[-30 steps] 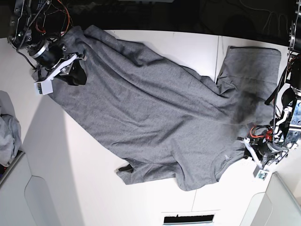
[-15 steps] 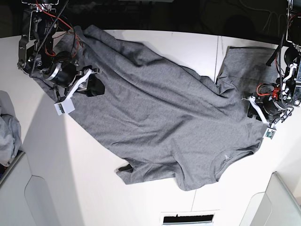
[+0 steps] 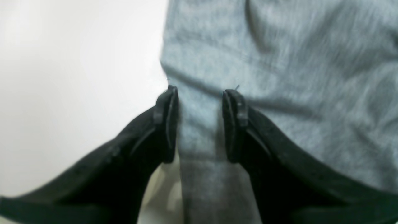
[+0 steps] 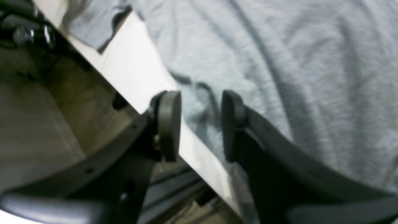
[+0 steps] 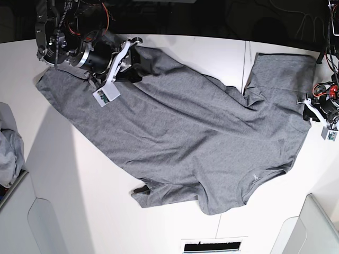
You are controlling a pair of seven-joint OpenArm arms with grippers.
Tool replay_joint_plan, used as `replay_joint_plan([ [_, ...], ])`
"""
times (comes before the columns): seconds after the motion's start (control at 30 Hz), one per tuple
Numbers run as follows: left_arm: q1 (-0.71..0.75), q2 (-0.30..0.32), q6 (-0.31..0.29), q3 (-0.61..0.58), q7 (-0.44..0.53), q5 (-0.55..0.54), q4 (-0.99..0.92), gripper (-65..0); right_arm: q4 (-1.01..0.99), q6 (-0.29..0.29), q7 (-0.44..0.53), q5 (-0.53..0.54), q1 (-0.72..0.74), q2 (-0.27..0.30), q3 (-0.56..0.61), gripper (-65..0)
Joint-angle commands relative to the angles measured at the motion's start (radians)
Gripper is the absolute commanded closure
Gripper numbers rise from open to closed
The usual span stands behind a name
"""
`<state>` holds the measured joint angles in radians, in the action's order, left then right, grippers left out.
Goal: Layout the t-shirt on the table in an organized manner, then fold the t-shirt properly
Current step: 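Grasp the shirt edges with both grippers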
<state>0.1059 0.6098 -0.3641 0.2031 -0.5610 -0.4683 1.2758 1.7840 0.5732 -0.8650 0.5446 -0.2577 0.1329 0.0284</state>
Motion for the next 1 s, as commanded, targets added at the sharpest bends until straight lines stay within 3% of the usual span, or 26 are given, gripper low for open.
replay_joint_plan([
  [0.0, 0.006, 0.022, 0.000, 0.008, 0.009, -0.003, 0.014, -26.0, 0.017, 0.011, 0.025, -0.007, -0.001, 0.003, 0.025, -22.4],
  [0.23, 0.071, 0.019, 0.001, 0.008, 0.011, -0.008, 0.014, -26.0, 0.016, -0.040, 0.125, -0.274, 0.000, 0.003, 0.169, -22.3],
  [0.43, 0.075, 0.019, 0.001, 0.009, 0.044, -0.067, 0.046, -26.0, 0.016, -0.198, 0.175, -0.366, 0.045, 0.003, 0.130, -22.3],
  [0.53, 0.074, 0.010, 0.000, 0.009, 0.044, -0.097, 0.112, -23.9, 0.013, -0.251, 0.180, -0.373, 0.084, 0.003, 0.063, -22.3],
  [0.67, 0.074, -0.032, -0.045, 0.008, 0.043, -0.096, 0.158, -21.0, -0.016, -0.256, 0.185, -0.367, 0.135, 0.002, -0.014, -22.3],
  [0.97, 0.078, -0.096, -0.045, 0.007, 0.028, -0.094, 0.155, -21.0, -0.151, -0.256, 0.215, -0.362, 0.216, 0.003, -0.028, -22.3],
])
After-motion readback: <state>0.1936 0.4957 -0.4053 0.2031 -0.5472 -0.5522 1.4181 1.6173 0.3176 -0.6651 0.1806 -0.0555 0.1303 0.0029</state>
